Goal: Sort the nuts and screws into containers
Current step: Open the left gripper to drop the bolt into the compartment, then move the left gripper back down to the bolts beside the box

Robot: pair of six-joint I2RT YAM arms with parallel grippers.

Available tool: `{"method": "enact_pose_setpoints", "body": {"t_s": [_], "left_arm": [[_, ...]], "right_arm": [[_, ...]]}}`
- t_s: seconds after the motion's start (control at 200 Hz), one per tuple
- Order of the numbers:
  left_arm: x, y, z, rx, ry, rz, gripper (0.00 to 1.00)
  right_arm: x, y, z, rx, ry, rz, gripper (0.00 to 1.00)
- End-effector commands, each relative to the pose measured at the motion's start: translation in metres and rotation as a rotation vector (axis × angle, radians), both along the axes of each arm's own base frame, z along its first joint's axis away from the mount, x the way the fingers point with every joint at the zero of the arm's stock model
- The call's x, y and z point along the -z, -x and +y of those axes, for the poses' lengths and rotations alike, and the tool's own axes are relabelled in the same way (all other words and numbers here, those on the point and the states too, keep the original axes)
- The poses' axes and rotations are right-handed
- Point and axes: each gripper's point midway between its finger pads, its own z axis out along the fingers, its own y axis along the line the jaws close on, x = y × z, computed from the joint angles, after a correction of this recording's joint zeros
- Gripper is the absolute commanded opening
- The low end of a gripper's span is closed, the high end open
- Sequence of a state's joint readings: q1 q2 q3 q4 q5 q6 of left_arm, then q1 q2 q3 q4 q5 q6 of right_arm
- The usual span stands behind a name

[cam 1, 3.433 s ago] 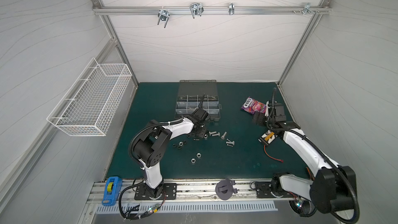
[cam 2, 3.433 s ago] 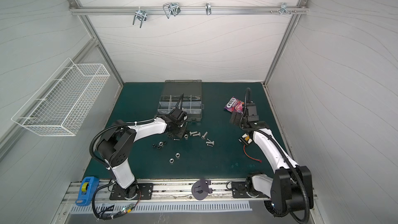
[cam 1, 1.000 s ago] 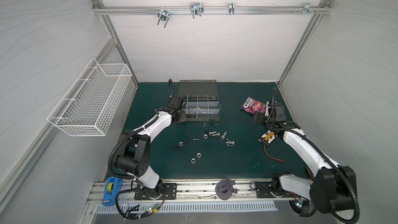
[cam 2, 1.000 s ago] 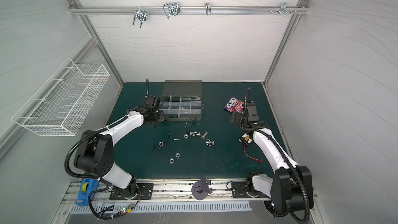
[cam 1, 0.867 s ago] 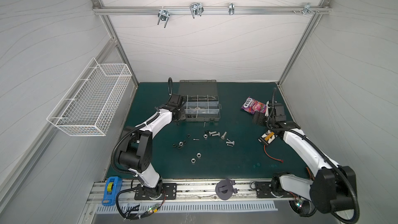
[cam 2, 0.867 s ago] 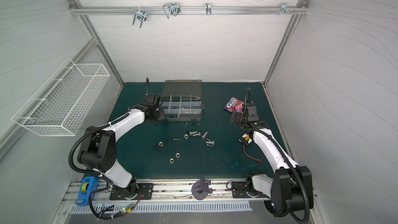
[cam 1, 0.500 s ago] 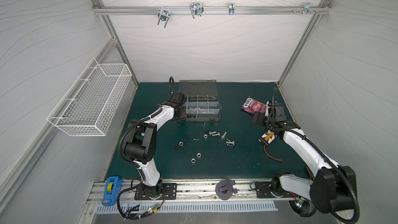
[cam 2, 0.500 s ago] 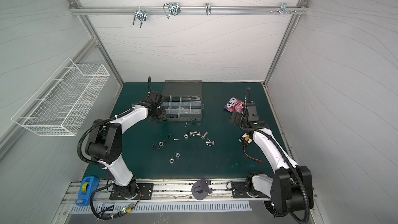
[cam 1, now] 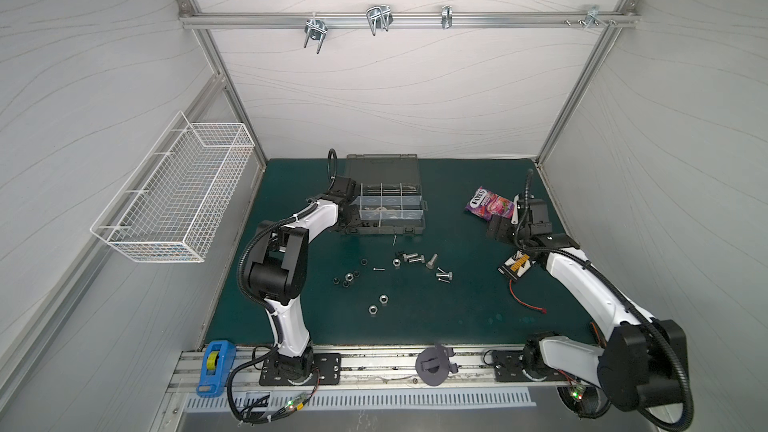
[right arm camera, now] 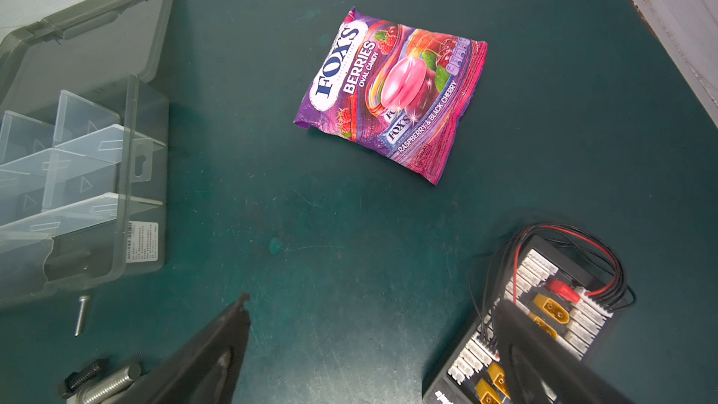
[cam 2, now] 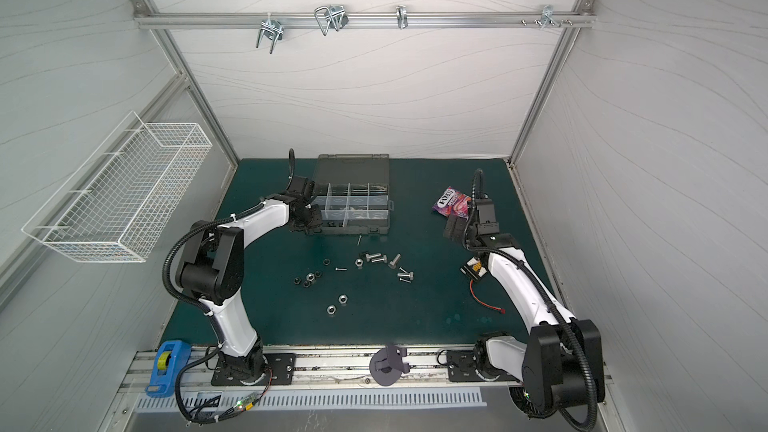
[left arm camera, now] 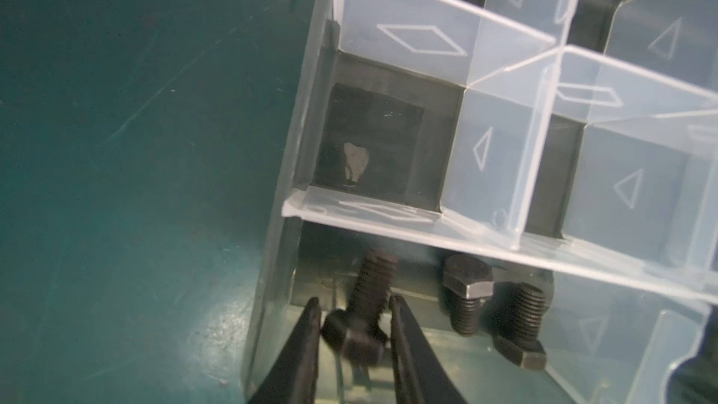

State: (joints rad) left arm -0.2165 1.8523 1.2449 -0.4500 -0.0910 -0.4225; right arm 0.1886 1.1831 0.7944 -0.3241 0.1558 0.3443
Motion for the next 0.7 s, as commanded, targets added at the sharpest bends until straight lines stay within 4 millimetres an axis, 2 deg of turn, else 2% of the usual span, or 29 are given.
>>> {"method": "enact_pose_setpoints", "body": {"t_s": [0.0,0.095,0.29,0.525,0.695], "left_arm": [[-0.010,-0.013,-0.001,-0.007,0.016,-0.040,0.35],[-0.012,-0.012,-0.002,-0.002,0.018,-0.041,0.39],[-0.023,-0.008,-0.001,0.002,0.023,-0.058,0.39],[-0.052,0.001,-0.006,0.015,0.070,-0.109,0.39],[-0.065,0.015,-0.017,0.033,0.131,-0.140,0.39]], "right_arm": [[0.002,0.000,0.001,-0.004,0.005,0.013,0.99],[0.002,0.000,0.002,-0.005,0.005,0.013,0.99],[0.004,0.001,0.001,-0.004,0.006,0.019,0.99],[0.003,0.001,0.002,-0.005,0.002,0.015,0.99],[0.002,0.001,0.002,-0.006,0.002,0.015,0.99]]}}
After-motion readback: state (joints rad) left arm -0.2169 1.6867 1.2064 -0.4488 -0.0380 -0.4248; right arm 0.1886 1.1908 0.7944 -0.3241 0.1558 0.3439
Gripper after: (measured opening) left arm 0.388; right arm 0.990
